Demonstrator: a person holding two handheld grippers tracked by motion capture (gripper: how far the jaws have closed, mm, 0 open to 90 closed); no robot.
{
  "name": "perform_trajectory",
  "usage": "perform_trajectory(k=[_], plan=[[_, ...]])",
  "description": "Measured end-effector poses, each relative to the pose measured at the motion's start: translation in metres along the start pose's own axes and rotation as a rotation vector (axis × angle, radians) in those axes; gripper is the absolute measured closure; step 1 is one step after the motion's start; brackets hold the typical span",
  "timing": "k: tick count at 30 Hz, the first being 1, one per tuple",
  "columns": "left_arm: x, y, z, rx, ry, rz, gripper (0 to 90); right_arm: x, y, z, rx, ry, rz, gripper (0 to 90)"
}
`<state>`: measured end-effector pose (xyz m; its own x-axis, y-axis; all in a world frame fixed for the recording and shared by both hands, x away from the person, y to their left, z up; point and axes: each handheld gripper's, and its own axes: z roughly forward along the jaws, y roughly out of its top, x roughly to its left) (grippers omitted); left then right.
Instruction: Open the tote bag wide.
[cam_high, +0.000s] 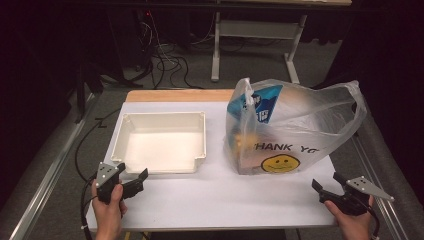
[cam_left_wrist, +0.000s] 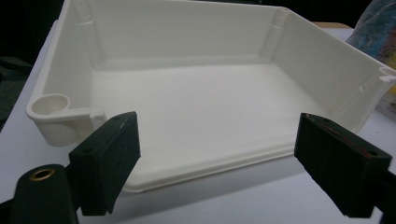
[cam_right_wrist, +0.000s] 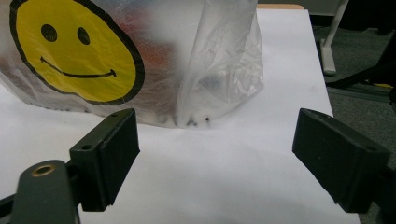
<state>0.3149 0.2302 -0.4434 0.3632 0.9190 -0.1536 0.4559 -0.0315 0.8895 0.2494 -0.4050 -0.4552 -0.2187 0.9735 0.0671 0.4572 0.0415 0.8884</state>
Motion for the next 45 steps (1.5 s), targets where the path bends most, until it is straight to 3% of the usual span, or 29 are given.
perform_trajectory(k=[15, 26, 30, 38, 45], plan=[[0.001, -0.002, 0.002, 0.016, 0.008, 0.011, 14.9, 0.0, -0.001, 0.003, 0.011, 0.004, -0.008, 15.1], [0.006, -0.006, 0.005, 0.065, 0.034, 0.047, 9.8, -0.001, -0.003, 0.009, 0.05, -0.006, 0.006, 15.1], [0.006, -0.007, 0.006, 0.069, 0.031, 0.046, 8.5, -0.001, -0.003, 0.009, 0.056, -0.008, 0.008, 15.2], [0.009, -0.01, 0.011, 0.13, 0.012, 0.046, 1.4, -0.001, -0.004, 0.01, 0.067, -0.009, 0.012, 15.1], [0.01, -0.009, 0.01, 0.114, 0.013, 0.039, 0.3, -0.002, -0.004, 0.011, 0.071, -0.005, 0.005, 15.1]])
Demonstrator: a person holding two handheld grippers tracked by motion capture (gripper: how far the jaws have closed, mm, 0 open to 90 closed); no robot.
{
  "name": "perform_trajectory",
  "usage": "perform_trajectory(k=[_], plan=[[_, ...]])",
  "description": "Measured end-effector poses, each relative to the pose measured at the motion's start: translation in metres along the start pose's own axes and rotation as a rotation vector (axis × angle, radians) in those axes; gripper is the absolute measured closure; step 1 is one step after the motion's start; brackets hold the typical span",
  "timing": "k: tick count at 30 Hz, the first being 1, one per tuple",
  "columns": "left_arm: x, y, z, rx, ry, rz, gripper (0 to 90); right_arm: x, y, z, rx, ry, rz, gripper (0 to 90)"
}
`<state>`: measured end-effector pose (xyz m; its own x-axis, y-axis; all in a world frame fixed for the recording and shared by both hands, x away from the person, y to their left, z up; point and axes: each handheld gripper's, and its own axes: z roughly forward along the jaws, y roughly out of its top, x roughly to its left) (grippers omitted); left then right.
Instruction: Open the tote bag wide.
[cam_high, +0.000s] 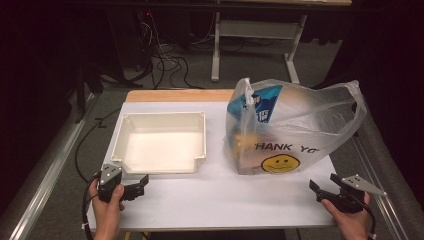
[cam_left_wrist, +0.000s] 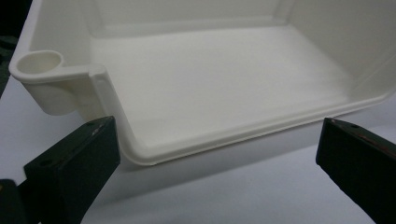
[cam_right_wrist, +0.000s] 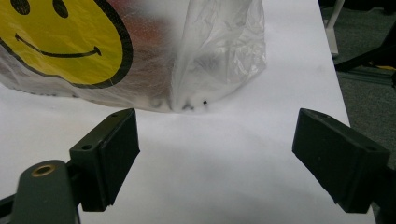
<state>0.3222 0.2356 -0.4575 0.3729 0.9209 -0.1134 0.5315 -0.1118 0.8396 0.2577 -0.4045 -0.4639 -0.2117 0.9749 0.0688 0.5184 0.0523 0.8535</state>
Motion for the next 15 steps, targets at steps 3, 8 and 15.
perform_trajectory(k=[3, 8, 15], plan=[[0.0001, 0.0, 0.0006, -0.003, 0.0, -0.009, 1.1, 0.0, 0.0, 0.0001, 0.0, 0.0, 0.0, 15.1], [0.0002, -0.0005, 0.0021, 0.007, -0.007, -0.014, 1.3, 0.0004, -0.0001, 0.0004, 0.003, 0.002, -0.002, 15.1], [0.0006, -0.0011, 0.0031, 0.021, -0.014, -0.015, 1.4, 0.0007, -0.0002, 0.0006, 0.006, -0.001, 0.003, 15.1]])
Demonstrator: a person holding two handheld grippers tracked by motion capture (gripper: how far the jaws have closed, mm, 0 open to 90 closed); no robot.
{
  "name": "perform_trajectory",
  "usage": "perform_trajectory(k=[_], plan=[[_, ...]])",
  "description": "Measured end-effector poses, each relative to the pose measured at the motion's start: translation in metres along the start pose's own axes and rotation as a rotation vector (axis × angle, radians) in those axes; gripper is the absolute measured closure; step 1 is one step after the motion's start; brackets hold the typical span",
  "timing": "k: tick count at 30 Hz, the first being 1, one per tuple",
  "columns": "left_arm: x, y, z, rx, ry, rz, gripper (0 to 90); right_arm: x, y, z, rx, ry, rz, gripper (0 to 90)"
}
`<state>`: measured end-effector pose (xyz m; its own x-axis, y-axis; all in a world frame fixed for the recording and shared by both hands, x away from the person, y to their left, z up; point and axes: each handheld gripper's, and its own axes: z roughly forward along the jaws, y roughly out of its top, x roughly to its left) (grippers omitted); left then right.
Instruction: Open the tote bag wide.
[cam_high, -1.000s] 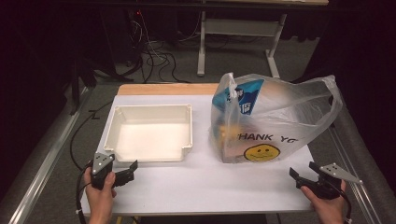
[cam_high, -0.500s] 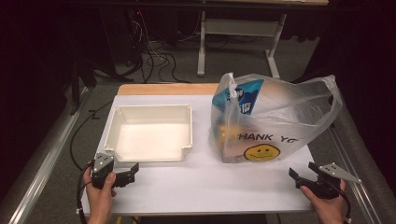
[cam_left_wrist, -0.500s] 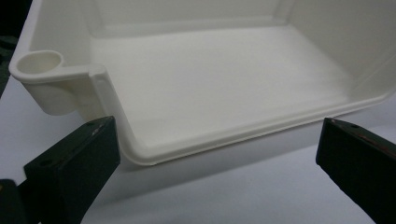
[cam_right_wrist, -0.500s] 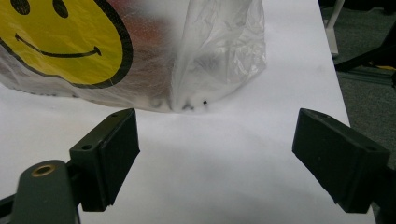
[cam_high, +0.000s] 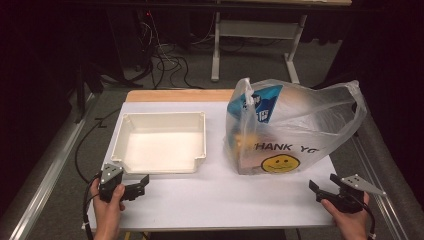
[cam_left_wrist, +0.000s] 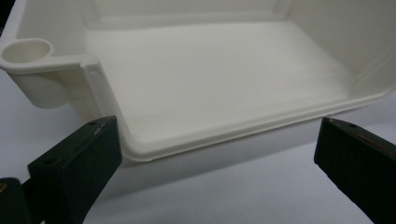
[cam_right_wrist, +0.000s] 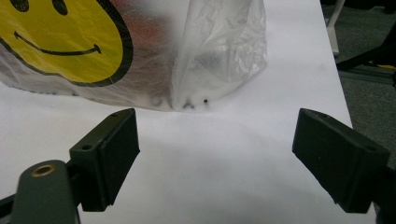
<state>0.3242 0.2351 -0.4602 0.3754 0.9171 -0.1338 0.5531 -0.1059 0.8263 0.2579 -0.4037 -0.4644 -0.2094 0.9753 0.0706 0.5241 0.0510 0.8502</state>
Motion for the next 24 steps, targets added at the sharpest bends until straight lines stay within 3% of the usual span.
perform_trajectory(k=[24], plan=[[-0.0013, -0.0006, 0.0017, 0.01, -0.016, 0.004, 1.4, 0.0004, -0.0002, 0.0004, 0.005, 0.003, 0.001, 15.1]])
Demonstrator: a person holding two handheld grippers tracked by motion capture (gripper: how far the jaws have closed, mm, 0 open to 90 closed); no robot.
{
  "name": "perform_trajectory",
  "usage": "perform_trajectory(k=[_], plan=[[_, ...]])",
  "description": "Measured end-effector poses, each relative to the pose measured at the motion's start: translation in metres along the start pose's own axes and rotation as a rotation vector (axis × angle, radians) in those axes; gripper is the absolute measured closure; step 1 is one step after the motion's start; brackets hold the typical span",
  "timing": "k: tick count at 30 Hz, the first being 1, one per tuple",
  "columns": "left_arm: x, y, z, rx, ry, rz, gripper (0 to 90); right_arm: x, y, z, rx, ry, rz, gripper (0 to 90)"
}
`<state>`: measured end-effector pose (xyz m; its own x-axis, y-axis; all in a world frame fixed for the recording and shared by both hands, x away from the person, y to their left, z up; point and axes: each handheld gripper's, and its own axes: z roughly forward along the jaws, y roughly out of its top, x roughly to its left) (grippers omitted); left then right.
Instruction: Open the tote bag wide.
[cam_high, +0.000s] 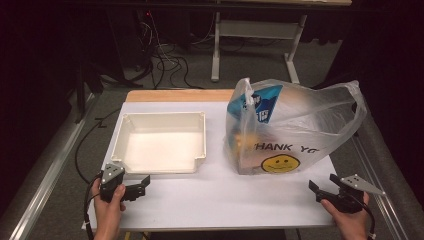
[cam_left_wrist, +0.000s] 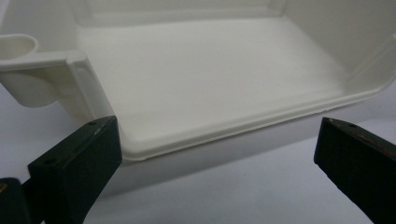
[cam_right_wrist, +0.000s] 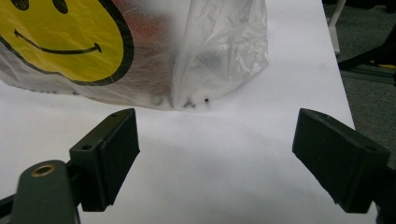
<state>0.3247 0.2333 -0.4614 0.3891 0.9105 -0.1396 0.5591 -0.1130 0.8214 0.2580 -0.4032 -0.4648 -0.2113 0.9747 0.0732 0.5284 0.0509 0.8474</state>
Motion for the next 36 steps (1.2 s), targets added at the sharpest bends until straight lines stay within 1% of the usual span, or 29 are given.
perform_trajectory(k=[11, 20, 21, 24, 28, 29, 36], plan=[[0.0004, -0.0005, 0.0012, 0.005, -0.006, 0.0, 1.4, -0.0006, 0.0, 0.001, -0.002, 0.0, -0.015, 15.1], [0.0003, -0.0004, 0.0011, 0.005, -0.008, 0.0, 1.4, -0.0006, -0.0001, 0.001, -0.002, 0.001, -0.011, 15.0], [0.0002, -0.0003, 0.0009, 0.003, -0.008, -0.002, 1.4, -0.0001, -0.0001, 0.0004, -0.001, 0.003, -0.001, 14.9], [0.0006, 0.0, 0.0007, -0.008, -0.015, -0.012, 1.4, -0.0003, -0.0001, -0.0001, -0.005, 0.003, -0.002, 14.3], [0.0017, 0.0, 0.001, -0.005, -0.014, -0.017, 1.4, -0.0011, 0.0002, 0.0005, -0.012, -0.001, -0.004, 14.2], [0.0016, -0.0001, 0.0009, -0.005, -0.014, -0.017, 1.4, -0.0013, 0.0001, 0.0003, -0.011, 0.002, -0.009, 14.2], [0.0008, -0.0001, -0.0003, -0.003, -0.013, -0.012, 1.4, -0.0008, 0.0001, -0.0003, -0.01, 0.004, -0.006, 14.3]])
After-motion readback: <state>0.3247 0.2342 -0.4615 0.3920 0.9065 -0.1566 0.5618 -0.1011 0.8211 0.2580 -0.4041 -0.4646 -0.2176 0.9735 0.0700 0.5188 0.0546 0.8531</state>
